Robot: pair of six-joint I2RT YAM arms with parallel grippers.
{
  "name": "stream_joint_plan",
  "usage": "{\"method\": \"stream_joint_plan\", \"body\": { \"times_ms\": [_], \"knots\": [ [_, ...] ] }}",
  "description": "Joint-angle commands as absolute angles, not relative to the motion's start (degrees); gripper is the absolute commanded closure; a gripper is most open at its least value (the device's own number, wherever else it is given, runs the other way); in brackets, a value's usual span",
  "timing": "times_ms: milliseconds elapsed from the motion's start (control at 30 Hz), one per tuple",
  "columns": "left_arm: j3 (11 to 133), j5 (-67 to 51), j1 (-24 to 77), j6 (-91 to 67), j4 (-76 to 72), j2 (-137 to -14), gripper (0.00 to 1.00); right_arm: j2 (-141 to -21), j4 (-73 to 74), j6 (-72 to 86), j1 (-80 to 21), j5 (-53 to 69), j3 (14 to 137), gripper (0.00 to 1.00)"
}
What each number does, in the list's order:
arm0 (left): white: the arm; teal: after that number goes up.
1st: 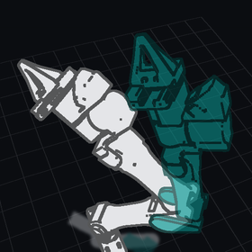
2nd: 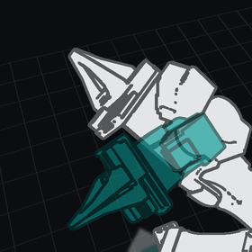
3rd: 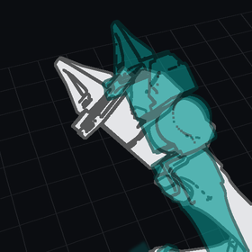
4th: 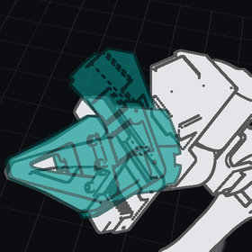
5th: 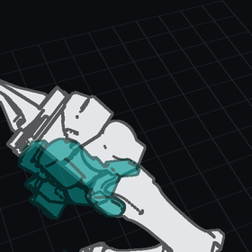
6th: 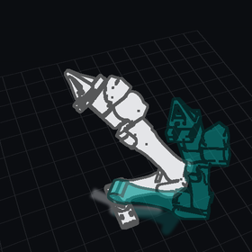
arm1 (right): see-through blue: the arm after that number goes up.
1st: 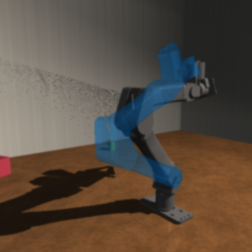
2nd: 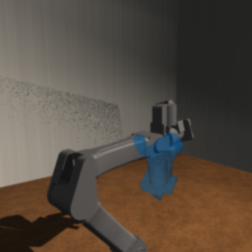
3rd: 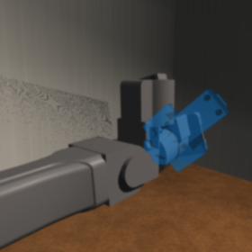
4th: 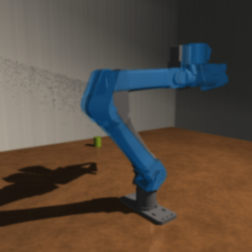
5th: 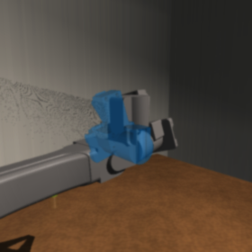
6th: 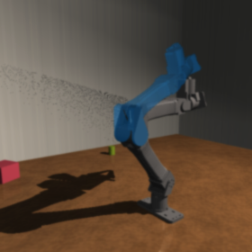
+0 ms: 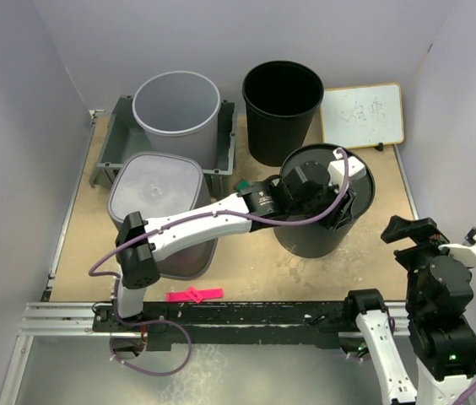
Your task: Turn the large container upside down
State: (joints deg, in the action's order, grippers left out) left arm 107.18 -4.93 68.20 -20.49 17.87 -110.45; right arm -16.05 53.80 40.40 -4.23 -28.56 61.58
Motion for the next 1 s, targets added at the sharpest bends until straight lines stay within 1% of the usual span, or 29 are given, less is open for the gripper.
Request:
{"method": "stream_joint_plan", "body": {
  "times_ms": [0, 67, 167, 200, 267, 333, 367, 433, 500, 600, 667, 700, 733, 767, 800, 833, 900, 967],
  "knots": [
    [110.03, -6.39, 68.03, -21.70, 21.09, -103.56, 0.59, -18.08, 46.44, 33.37, -4.57, -28.08, 63.72, 0.00],
    [108.52, -4.94, 67.95, -21.89, 21.05, -99.36, 0.57, -20.24, 43.40, 30.15, -4.57, -22.61, 64.15, 0.00],
    [103.97, 1.74, 67.87, -22.05, 21.49, -92.51, 0.56, -26.03, 38.54, 25.63, -4.57, -12.61, 66.37, 0.00],
    [102.45, 4.86, 67.85, -22.06, 22.33, -90.42, 0.55, -28.09, 36.50, 23.13, -4.57, -8.56, 67.42, 0.00],
    [99.86, 11.67, 67.79, -21.97, 25.08, -86.34, 0.51, -31.57, 31.23, 21.01, -4.57, 4.19, 68.42, 0.01],
    [97.63, 18.59, 67.76, -21.97, 28.12, -82.64, 0.49, -33.79, 25.41, 22.54, -4.57, 17.92, 67.48, 0.01],
    [96.50, 21.87, 67.64, -22.36, 29.31, -80.66, 0.48, -35.01, 20.67, 24.64, -4.57, 22.92, 66.74, 0.00],
    [94.21, 28.04, 67.48, -24.10, 31.21, -76.68, 0.47, -38.55, 16.31, 28.21, -4.78, 30.08, 66.35, 0.00],
    [91.98, 32.24, 67.50, -25.47, 32.07, -72.48, 0.45, -42.91, 15.33, 29.09, -5.27, 34.01, 67.43, 0.01],
    [88.73, 37.54, 67.41, -27.64, 31.97, -66.62, 0.40, -49.57, 18.95, 26.73, -7.72, 34.14, 71.97, 0.00],
    [86.85, 40.48, 67.49, -28.57, 32.12, -63.65, 0.39, -55.20, 23.94, 23.71, -14.28, 30.41, 77.69, 0.00],
    [86.23, 41.85, 67.50, -28.86, 32.58, -62.61, 0.38, -58.56, 26.97, 21.94, -19.94, 26.02, 80.75, 0.00],
    [85.83, 42.98, 67.50, -28.84, 33.20, -61.65, 0.37, -63.07, 29.57, 20.29, -26.32, 18.13, 84.06, 0.00],
    [85.60, 44.03, 67.50, -28.98, 33.98, -61.11, 0.37, -66.20, 32.31, 18.76, -32.22, 13.94, 87.21, 0.00],
    [85.54, 44.85, 67.50, -29.45, 34.88, -60.60, 0.37, -69.81, 35.07, 17.63, -36.72, 7.44, 90.25, 0.00],
    [85.44, 46.93, 67.50, -30.22, 36.12, -60.05, 0.36, -73.18, 37.50, 16.95, -39.54, 4.23, 93.50, 0.00],
    [84.83, 50.15, 67.50, -32.20, 37.17, -58.55, 0.36, -78.53, 40.92, 17.25, -41.34, 2.06, 98.24, 0.00],
    [83.69, 52.27, 67.50, -33.90, 37.13, -56.44, 0.36, -81.46, 41.22, 17.72, -41.80, 2.93, 99.77, 0.00]
  ]
}}
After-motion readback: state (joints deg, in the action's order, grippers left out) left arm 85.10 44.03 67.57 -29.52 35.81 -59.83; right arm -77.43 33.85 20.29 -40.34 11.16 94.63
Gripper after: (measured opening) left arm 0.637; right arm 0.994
